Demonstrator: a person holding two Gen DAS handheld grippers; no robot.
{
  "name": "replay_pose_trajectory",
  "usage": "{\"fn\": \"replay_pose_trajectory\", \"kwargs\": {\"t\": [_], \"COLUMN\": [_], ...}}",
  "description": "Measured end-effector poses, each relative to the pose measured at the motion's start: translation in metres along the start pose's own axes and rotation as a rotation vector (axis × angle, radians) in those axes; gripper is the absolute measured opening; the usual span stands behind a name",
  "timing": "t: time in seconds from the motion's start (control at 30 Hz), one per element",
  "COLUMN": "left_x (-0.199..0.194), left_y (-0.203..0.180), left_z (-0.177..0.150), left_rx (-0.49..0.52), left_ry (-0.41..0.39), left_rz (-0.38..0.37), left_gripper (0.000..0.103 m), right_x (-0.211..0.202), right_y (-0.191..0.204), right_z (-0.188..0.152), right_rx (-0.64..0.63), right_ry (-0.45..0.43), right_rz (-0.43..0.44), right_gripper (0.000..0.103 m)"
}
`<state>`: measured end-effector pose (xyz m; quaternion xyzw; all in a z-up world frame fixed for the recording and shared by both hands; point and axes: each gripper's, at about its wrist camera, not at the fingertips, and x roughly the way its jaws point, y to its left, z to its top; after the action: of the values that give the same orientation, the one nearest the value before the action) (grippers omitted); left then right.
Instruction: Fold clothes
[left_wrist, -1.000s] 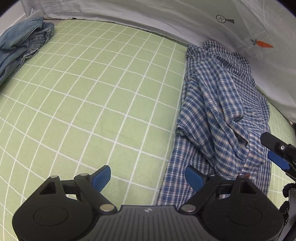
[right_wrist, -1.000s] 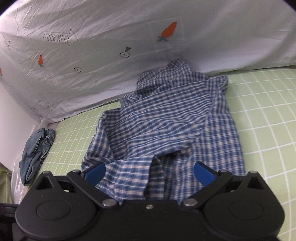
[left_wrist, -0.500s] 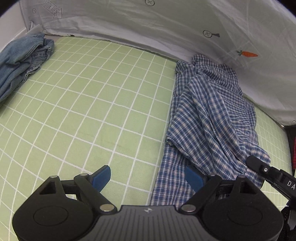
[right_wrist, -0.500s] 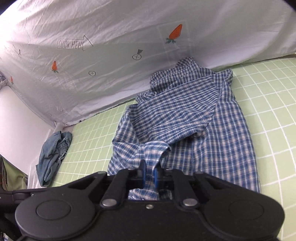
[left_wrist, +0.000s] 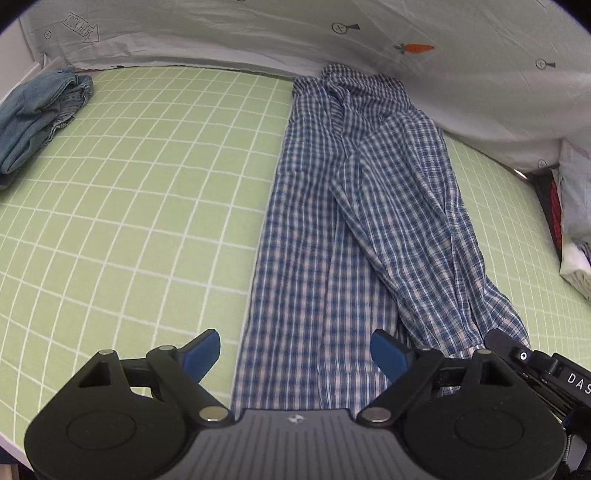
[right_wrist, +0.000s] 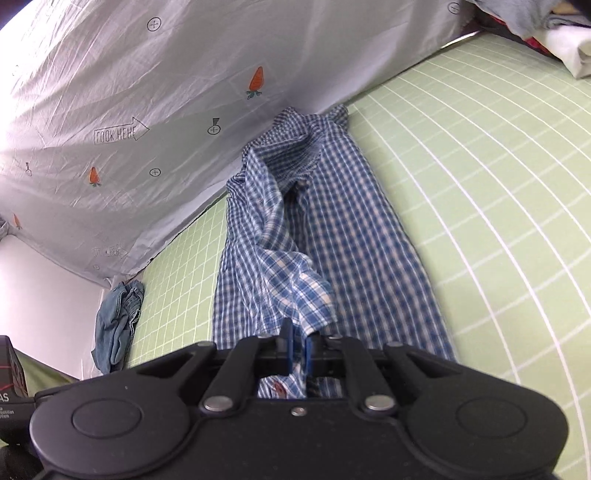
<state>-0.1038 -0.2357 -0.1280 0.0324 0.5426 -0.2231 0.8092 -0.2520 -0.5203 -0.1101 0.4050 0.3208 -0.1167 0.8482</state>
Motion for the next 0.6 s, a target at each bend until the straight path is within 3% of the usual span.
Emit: {"fn": "replay_pose_trajectory", "kwargs": {"t": [0.27,0.6], "left_x": [-0.005,-0.010], "left_y": [-0.001,0.004], "left_z": [-0.054,-0.070], "left_rx": [0.002,-0.033], "left_ry": [0.062,0.078], "left_rz": [0.014,0.032], "left_gripper": [0.089,0.089], "right_x": [-0.021,-0.020], "right_y": [-0.037,-0.053], "right_z": [-0.040,-0.059], "right_rx": [0.115,0.136], "right_ry": [0.066,0.131], "right_rz": [-0.013,-0.072], "right_gripper": [0.006,0.006]}}
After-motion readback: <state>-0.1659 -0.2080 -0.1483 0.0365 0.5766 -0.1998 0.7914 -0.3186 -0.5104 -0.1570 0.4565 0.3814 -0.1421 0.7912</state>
